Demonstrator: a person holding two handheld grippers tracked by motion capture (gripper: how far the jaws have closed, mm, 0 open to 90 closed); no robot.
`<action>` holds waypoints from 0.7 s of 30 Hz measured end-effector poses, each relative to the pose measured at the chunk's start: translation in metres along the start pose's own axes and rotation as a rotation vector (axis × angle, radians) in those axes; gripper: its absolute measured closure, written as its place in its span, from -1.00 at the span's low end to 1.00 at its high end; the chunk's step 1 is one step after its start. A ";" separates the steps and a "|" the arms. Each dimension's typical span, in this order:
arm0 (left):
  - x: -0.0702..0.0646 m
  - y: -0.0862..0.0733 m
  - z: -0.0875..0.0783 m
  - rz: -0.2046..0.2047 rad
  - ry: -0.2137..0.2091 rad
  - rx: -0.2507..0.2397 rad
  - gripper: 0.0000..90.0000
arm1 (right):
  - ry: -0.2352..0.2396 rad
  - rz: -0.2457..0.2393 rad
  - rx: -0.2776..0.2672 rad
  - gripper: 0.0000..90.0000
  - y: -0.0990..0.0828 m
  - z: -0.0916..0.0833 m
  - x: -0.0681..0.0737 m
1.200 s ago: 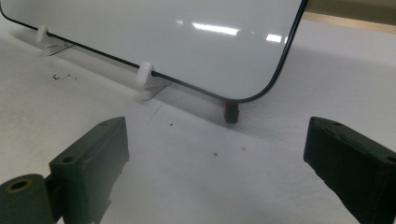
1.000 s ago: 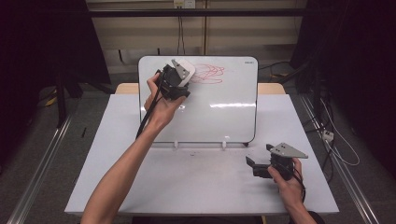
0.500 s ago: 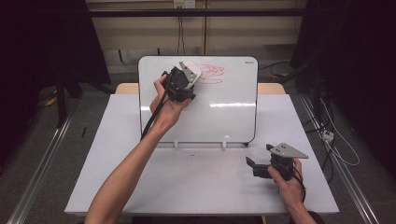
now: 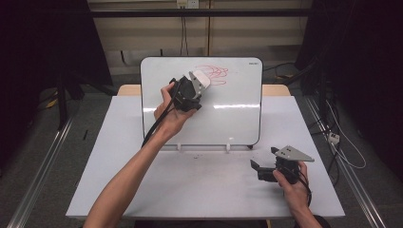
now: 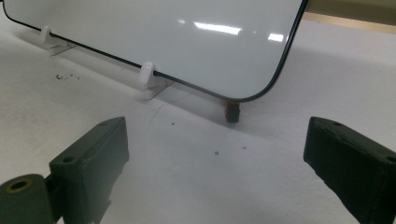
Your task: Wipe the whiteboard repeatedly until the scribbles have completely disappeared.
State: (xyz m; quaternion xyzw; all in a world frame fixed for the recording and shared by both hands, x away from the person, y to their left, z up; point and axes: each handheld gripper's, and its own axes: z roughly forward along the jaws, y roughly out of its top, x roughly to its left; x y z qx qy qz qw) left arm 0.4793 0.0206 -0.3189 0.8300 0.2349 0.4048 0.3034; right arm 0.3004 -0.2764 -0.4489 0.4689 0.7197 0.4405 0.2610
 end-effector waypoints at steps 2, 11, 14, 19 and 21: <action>-0.003 -0.002 -0.001 0.017 -0.003 0.003 -0.31 | 0.000 0.002 0.002 -0.86 0.000 0.000 0.000; -0.005 -0.006 -0.002 -0.017 0.008 -0.002 -0.31 | -0.002 0.001 0.000 -0.86 0.000 0.000 0.000; -0.002 -0.006 -0.002 -0.027 0.000 0.001 -0.31 | -0.001 -0.002 0.000 -0.86 0.000 0.000 -0.001; 0.008 -0.002 -0.002 -0.051 0.000 0.002 -0.31 | -0.001 0.000 0.001 -0.86 0.000 0.000 0.000; 0.012 -0.001 -0.001 -0.050 0.006 0.003 -0.31 | -0.001 0.001 0.002 -0.86 0.000 0.000 0.000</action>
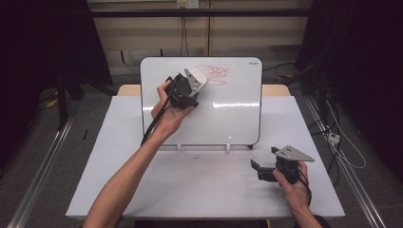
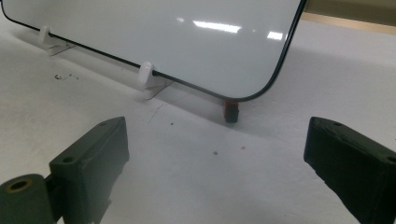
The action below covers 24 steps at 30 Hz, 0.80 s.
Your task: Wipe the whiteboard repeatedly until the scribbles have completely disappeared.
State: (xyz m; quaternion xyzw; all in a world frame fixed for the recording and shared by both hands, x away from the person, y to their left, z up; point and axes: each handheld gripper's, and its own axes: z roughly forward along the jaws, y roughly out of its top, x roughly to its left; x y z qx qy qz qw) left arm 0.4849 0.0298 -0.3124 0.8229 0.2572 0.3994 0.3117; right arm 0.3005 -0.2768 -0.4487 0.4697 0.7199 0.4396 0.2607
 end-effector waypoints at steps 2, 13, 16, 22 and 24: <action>0.005 0.002 0.000 -0.017 -0.001 0.000 -0.31 | 0.000 -0.004 -0.002 -0.86 0.000 0.000 0.000; 0.017 0.011 0.002 -0.063 0.012 0.004 -0.31 | 0.002 0.000 -0.001 -0.86 0.000 0.000 0.000; 0.020 0.013 0.001 -0.066 0.013 0.009 -0.31 | 0.001 0.000 -0.001 -0.86 0.000 0.000 0.000; 0.026 0.019 0.003 -0.088 0.013 0.004 -0.31 | 0.002 0.001 -0.002 -0.86 0.000 0.000 -0.001; 0.027 0.022 0.004 -0.093 0.016 0.007 -0.31 | 0.001 0.001 -0.002 -0.86 0.000 0.000 -0.001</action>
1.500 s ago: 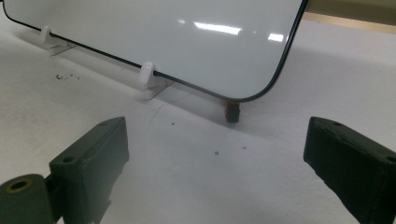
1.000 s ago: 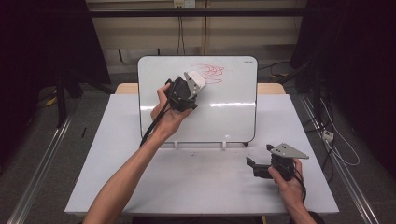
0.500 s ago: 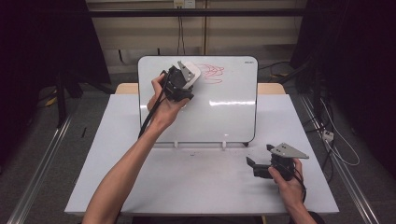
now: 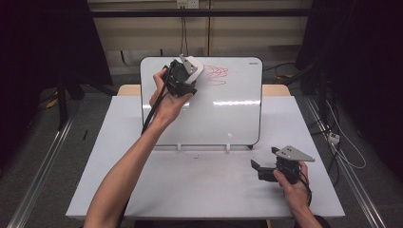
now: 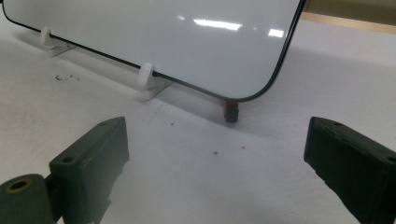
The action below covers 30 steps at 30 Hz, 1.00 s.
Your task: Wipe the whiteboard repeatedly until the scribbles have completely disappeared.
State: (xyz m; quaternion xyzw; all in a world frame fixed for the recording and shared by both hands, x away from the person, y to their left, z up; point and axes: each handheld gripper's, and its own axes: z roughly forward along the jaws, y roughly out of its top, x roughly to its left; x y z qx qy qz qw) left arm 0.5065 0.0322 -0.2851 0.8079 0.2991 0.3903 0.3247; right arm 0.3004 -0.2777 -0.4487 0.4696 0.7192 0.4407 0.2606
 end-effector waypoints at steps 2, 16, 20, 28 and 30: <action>-0.001 0.001 0.001 -0.001 0.007 0.007 -0.31 | 0.000 0.000 -0.001 -0.86 0.000 0.000 0.000; -0.003 0.002 0.001 0.002 0.017 0.013 -0.31 | 0.000 -0.003 -0.001 -0.86 0.000 0.000 0.000; -0.006 0.005 0.001 0.004 0.020 0.014 -0.31 | -0.001 -0.001 0.000 -0.86 0.000 0.001 0.000; -0.016 0.009 0.004 0.030 0.021 0.020 -0.31 | 0.002 -0.003 -0.003 -0.86 0.000 0.000 0.000; -0.019 0.011 0.005 0.042 0.016 0.019 -0.31 | 0.002 -0.002 -0.003 -0.86 0.000 0.000 0.000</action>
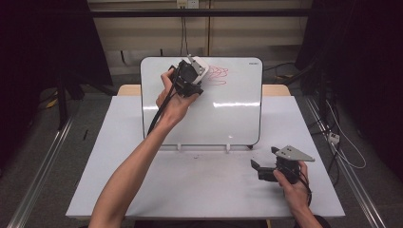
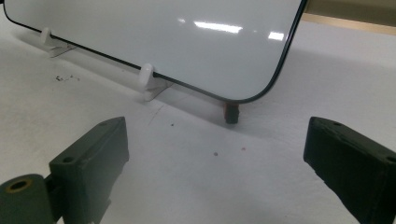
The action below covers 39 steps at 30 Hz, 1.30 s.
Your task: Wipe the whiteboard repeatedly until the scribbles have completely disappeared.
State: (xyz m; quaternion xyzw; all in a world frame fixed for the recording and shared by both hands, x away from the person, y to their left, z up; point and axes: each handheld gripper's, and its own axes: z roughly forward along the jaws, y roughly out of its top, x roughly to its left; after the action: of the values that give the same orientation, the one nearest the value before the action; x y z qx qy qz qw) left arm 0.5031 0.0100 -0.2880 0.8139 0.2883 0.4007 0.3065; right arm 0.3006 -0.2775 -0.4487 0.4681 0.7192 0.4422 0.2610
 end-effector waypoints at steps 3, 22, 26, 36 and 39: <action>-0.006 0.005 0.002 0.010 -0.013 0.007 -0.31 | 0.000 0.005 0.003 -0.86 0.000 0.000 0.000; -0.027 0.009 0.006 0.064 -0.020 0.005 -0.31 | -0.001 -0.004 0.000 -0.86 0.000 -0.001 0.001; -0.033 0.008 0.006 0.092 -0.023 0.006 -0.31 | 0.000 -0.002 0.000 -0.86 0.000 0.000 0.000; -0.055 0.005 0.007 0.144 -0.044 0.016 -0.31 | 0.002 -0.001 0.001 -0.86 0.000 0.000 0.001; -0.057 0.005 0.007 0.149 -0.045 0.016 -0.31 | 0.000 -0.002 0.001 -0.86 0.000 0.000 0.002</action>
State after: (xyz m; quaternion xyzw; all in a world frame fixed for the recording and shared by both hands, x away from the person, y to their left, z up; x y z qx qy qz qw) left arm 0.4805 -0.0356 -0.3152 0.8443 0.2229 0.4016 0.2759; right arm 0.3000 -0.2761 -0.4484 0.4674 0.7199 0.4417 0.2612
